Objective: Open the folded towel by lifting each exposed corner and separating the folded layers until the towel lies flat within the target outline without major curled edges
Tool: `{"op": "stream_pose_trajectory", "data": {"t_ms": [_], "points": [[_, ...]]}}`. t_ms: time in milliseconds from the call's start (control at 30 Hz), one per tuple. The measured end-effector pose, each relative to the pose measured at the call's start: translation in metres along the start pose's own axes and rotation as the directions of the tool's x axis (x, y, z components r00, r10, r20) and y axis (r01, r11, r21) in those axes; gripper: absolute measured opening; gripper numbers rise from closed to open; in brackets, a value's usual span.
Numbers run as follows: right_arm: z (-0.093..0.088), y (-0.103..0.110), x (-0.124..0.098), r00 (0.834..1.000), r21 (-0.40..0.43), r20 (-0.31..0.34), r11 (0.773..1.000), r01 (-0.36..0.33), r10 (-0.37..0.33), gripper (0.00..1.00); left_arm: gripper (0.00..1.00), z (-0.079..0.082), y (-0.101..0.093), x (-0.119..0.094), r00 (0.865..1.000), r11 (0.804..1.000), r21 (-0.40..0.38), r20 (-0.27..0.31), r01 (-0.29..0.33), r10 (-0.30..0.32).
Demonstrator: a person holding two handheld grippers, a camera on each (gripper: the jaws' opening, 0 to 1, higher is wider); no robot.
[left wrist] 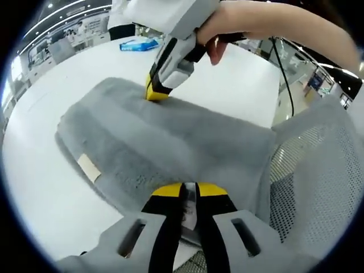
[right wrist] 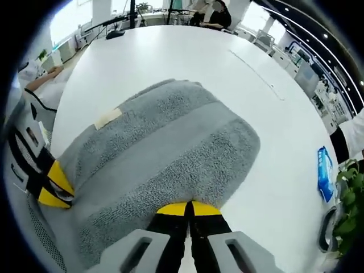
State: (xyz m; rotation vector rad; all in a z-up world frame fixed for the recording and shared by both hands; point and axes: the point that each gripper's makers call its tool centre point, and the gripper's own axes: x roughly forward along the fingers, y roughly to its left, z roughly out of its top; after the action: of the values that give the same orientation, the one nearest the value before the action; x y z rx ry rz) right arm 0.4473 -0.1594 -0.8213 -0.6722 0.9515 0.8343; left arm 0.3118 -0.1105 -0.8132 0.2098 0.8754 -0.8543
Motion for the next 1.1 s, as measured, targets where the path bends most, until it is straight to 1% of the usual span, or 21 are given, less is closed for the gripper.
{"op": "stream_pose_trajectory", "data": {"t_ms": [67, 100, 167, 233, 267, 367, 467, 533, 567, 600, 667, 700, 767, 833, 867, 900, 933, 967, 1000, 1067, 1100], "points": [[0.0, 0.001, -0.002, 1.0, 0.044, 0.014, 0.999, 0.002, -0.003, 0.0, 0.09, 0.0, 0.0, -0.001, 1.0, 1.0, -0.006, 0.003, 0.01, -0.01], [-0.001, 0.001, -0.003, 1.0, 0.02, 0.015, 1.0, 0.0, -0.001, 0.0, 0.09, 0.0, -0.001, -0.001, 1.0, 1.0, -0.009, 0.005, 0.016, -0.016], [0.0, 0.002, -0.006, 1.0, 0.006, 0.019, 1.0, 0.0, 0.0, 0.0, 0.1, 0.0, -0.001, -0.002, 0.999, 0.999, -0.029, 0.013, 0.031, -0.031], [0.0, 0.001, -0.01, 1.0, 0.053, 0.027, 0.999, 0.009, -0.01, 0.0, 0.11, 0.0, -0.001, -0.002, 0.999, 0.998, -0.046, 0.016, 0.041, -0.04], [0.001, 0.003, -0.014, 0.999, 0.089, 0.047, 0.996, 0.01, -0.014, 0.0, 0.11, 0.001, 0.0, -0.003, 0.999, 0.998, -0.055, 0.014, 0.04, -0.04], [0.001, 0.013, -0.024, 0.994, 0.148, 0.107, 0.989, -0.013, -0.003, 0.03, 0.1, 0.002, -0.001, -0.004, 0.999, 0.997, -0.071, 0.015, 0.037, -0.037], [-0.002, 0.027, -0.037, 0.985, 0.16, 0.175, 0.987, -0.024, -0.004, 0.04, 0.1, 0.006, 0.002, -0.008, 0.999, 0.995, -0.09, 0.026, 0.032, -0.03], [-0.003, 0.037, -0.043, 0.975, 0.171, 0.221, 0.984, -0.041, 0.003, 0.05, 0.11, 0.012, 0.01, -0.009, 0.998, 0.995, -0.098, 0.058, 0.005, 0.0], [-0.003, 0.045, -0.048, 0.966, 0.164, 0.259, 0.985, -0.053, 0.009, 0.05, 0.11, 0.019, 0.018, -0.012, 0.995, 0.994, -0.107, 0.089, -0.032, 0.042], [-0.006, 0.051, -0.05, 0.964, 0.173, 0.264, 0.983, -0.057, 0.009, 0.05, 0.11, 0.022, 0.023, -0.015, 0.993, 0.992, -0.117, 0.103, -0.05, 0.062], [-0.009, 0.066, -0.056, 0.954, 0.191, 0.298, 0.978, -0.083, 0.023, 0.05, 0.11, 0.027, 0.039, -0.021, 0.983, 0.98, -0.168, 0.135, -0.102, 0.125], [-0.01, 0.075, -0.057, 0.949, 0.199, 0.312, 0.975, -0.097, 0.031, 0.05, 0.12, 0.028, 0.05, -0.025, 0.975, 0.97, -0.201, 0.145, -0.139, 0.169], [-0.016, 0.089, -0.057, 0.949, 0.203, 0.313, 0.973, -0.11, 0.042, 0.05, 0.12, 0.026, 0.065, -0.031, 0.962, 0.95, -0.242, 0.14, -0.195, 0.233], [-0.021, 0.103, -0.053, 0.95, 0.214, 0.305, 0.968, -0.133, 0.063, 0.05, 0.12, 0.018, 0.076, -0.033, 0.954, 0.934, -0.26, 0.107, -0.245, 0.28], [-0.026, 0.11, -0.05, 0.952, 0.218, 0.296, 0.965, -0.143, 0.075, 0.05, 0.12, 0.012, 0.08, -0.032, 0.954, 0.928, -0.27, 0.084, -0.256, 0.288], [-0.03, 0.115, -0.046, 0.954, 0.216, 0.287, 0.965, -0.147, 0.081, 0.07, 0.12, 0.007, 0.079, -0.03, 0.959, 0.927, -0.279, 0.06, -0.251, 0.278], [-0.038, 0.122, -0.04, 0.96, 0.189, 0.261, 0.97, -0.154, 0.101, 0.08, 0.12, 0.003, 0.076, -0.028, 0.962, 0.925, -0.287, 0.037, -0.25, 0.272], [-0.031, 0.119, -0.041, 0.952, 0.137, 0.292, 0.981, -0.134, 0.089, 0.08, 0.12, 0.005, 0.075, -0.027, 0.96, 0.929, -0.268, 0.046, -0.254, 0.276], [-0.03, 0.117, -0.044, 0.959, 0.145, 0.268, 0.98, -0.136, 0.094, 0.08, 0.12, 0.006, 0.075, -0.026, 0.957, 0.938, -0.218, 0.046, -0.271, 0.287], [-0.03, 0.114, -0.042, 0.955, 0.178, 0.28, 0.973, -0.15, 0.096, 0.08, 0.12, 0.003, 0.074, -0.023, 0.955, 0.943, -0.172, 0.035, -0.284, 0.294], [-0.03, 0.114, -0.042, 0.953, 0.19, 0.286, 0.969, -0.156, 0.097, 0.08, 0.11, 0.004, 0.073, -0.022, 0.955, 0.944, -0.167, 0.034, -0.285, 0.294]]}}
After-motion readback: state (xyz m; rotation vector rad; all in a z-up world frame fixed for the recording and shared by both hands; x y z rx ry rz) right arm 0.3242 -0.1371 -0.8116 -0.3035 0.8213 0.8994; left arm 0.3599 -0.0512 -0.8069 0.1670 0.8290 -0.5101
